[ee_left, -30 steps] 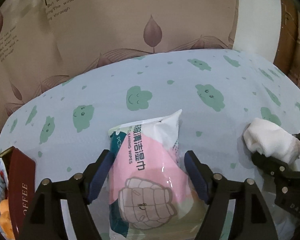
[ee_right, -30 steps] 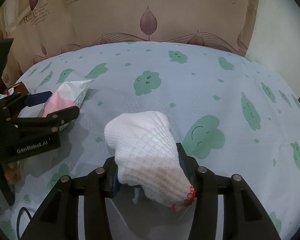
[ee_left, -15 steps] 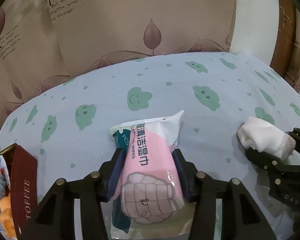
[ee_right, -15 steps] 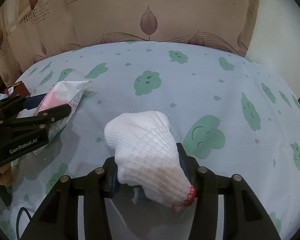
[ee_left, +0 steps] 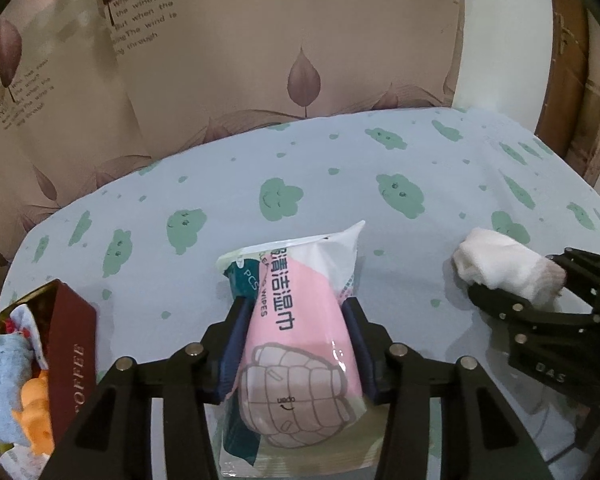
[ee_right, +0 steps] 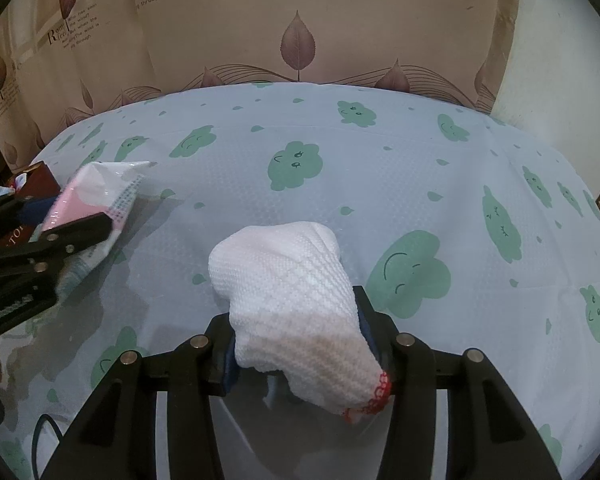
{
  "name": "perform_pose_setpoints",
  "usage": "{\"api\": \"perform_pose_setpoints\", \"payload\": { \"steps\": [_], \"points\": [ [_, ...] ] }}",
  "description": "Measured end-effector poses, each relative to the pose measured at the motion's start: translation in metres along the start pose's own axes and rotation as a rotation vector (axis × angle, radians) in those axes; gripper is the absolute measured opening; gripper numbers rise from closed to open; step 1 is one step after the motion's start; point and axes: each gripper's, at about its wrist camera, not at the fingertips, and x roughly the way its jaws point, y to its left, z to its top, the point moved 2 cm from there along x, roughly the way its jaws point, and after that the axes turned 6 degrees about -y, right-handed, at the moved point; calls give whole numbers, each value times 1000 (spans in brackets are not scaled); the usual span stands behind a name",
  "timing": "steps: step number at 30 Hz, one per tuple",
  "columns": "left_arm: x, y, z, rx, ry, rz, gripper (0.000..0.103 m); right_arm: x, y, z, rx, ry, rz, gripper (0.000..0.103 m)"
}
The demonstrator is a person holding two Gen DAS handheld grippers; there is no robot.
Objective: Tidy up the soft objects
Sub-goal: 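Carry the pink wipes pack into the gold tin and open the left tool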
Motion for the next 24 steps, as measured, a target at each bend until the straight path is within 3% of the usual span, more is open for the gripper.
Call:
{"api": "perform_pose_setpoints", "payload": {
  "steps": [13, 24],
  "points": [
    [-59, 17, 7, 13, -58, 43, 48, 0, 0, 0, 0, 0, 0, 47],
    [-108, 89, -1, -78, -45, 129, 48, -1, -1, -2, -2, -1, -1, 47]
  ]
}}
